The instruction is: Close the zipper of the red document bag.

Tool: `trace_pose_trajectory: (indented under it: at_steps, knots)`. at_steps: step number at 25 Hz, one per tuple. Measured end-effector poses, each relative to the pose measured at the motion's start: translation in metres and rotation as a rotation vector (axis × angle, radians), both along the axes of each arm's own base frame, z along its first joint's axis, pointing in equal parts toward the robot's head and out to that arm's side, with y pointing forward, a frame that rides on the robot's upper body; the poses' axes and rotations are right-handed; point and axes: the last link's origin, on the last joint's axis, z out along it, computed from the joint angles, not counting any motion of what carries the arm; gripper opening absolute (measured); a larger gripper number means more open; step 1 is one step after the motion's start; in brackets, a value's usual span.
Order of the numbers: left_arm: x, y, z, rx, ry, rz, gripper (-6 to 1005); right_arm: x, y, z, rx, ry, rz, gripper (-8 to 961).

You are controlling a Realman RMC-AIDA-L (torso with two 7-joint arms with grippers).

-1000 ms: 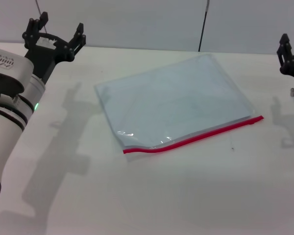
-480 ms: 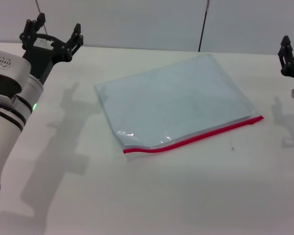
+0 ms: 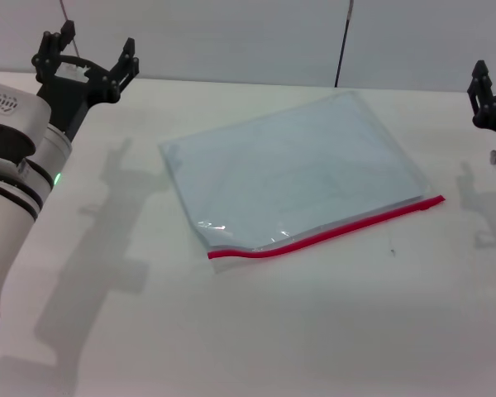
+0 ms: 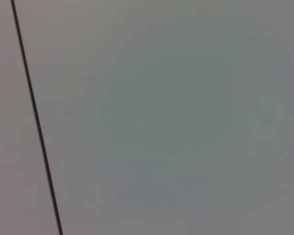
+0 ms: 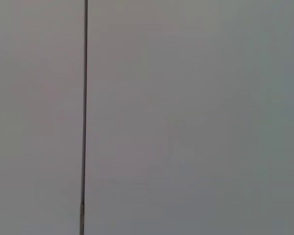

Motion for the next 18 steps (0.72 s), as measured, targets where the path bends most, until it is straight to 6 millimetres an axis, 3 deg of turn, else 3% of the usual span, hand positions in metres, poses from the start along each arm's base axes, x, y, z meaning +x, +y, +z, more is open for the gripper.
trace_pose_trajectory:
  at_steps: [18]
  knots:
    - [-0.0024, 0.0018, -0.0005, 0.001, -0.003, 0.014, 891, 0.0023, 0.0001, 0.0008, 0.0, -0.005, -0.005, 489]
